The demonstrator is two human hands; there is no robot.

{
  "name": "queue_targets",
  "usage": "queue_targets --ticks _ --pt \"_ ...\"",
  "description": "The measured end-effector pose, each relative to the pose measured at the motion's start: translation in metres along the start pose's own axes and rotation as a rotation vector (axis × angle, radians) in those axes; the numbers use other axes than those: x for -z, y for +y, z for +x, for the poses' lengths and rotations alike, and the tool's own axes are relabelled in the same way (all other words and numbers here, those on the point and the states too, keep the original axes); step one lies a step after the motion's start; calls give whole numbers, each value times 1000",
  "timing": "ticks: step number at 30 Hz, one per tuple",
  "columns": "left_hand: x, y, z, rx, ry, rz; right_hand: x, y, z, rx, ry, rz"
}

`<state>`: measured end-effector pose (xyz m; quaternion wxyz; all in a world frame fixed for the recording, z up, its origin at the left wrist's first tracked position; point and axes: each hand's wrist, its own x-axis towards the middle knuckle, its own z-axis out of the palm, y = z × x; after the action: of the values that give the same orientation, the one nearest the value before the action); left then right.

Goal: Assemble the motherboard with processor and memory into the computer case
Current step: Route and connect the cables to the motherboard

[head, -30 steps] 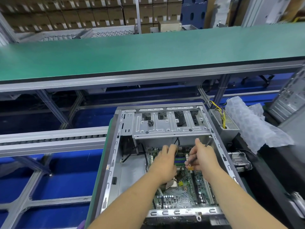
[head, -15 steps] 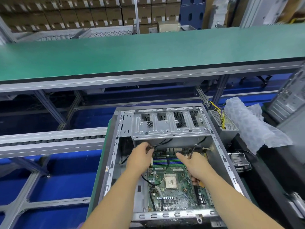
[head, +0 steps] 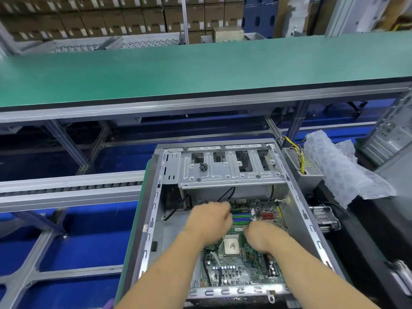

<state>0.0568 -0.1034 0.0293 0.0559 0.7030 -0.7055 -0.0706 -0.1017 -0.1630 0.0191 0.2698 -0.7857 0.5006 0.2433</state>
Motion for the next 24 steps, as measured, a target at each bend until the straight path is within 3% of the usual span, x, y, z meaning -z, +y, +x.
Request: queue_targets --ticks 2,4,7,9,11,14,17,21,24 --pt "-1 13 0 -280 -21 -84 1 -1 -2 39 -88 -21" --pt "-7 25 5 -395 -66 -167 2 -2 -6 97 -74 32" --pt "-11 30 8 -237 -250 -332 1 0 -7 229 -31 26" --pt "-12 21 8 -181 -306 -231 1 3 -5 272 14 51" --pt "-14 11 7 -164 -303 -78 1 6 -2 280 69 50" --pt "-17 5 8 -136 -172 101 5 5 -2 271 218 154" --pt "-18 6 11 -168 -72 143 11 7 -1 204 368 331" --pt "-16 4 4 -285 -167 83 17 20 2 84 474 645" --pt "-11 0 3 -327 -207 72 14 20 4 92 496 577"
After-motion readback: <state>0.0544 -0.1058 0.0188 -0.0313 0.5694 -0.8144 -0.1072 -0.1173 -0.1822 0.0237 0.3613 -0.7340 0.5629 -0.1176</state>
